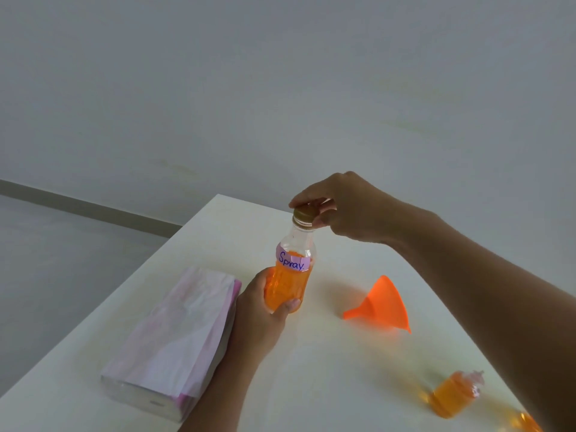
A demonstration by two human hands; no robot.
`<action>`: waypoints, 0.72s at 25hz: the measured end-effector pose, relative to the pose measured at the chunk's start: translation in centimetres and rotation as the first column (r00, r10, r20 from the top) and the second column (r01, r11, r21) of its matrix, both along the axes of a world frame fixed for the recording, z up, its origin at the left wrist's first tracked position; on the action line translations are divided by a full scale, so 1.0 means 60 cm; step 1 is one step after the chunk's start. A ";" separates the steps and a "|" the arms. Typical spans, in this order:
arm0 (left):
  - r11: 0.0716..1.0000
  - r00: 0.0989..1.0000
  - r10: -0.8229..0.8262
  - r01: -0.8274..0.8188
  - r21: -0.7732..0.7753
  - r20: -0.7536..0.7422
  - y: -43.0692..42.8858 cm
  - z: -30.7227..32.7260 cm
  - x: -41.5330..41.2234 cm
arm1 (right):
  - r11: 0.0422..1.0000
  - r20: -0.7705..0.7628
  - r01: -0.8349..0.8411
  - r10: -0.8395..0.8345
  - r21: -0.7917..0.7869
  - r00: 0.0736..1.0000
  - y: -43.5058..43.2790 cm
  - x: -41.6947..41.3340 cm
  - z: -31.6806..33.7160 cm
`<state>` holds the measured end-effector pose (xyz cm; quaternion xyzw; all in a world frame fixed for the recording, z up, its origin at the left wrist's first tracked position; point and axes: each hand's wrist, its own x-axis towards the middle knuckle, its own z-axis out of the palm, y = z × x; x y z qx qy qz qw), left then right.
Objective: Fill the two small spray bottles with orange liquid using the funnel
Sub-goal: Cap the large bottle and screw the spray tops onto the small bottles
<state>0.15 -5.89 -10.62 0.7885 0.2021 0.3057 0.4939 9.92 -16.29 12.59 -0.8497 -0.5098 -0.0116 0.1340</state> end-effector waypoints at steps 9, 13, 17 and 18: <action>0.998 0.999 0.002 0.001 0.070 -0.039 0.001 0.002 0.003 | 0.975 0.193 0.079 -0.039 -0.206 0.980 0.028 -0.005 0.027; 0.996 0.999 -0.003 0.006 0.093 -0.033 0.002 0.003 0.004 | 0.966 0.145 -0.019 0.059 -0.258 0.988 0.021 -0.001 0.029; 0.995 1.000 0.016 -0.014 0.099 -0.019 -0.001 0.006 0.003 | 0.965 0.198 0.009 0.045 -0.263 0.979 0.028 -0.010 0.012; 0.995 1.000 0.016 -0.014 0.099 -0.023 -0.001 0.006 0.003 | 0.961 0.223 0.025 0.038 -0.277 0.974 0.030 -0.014 0.011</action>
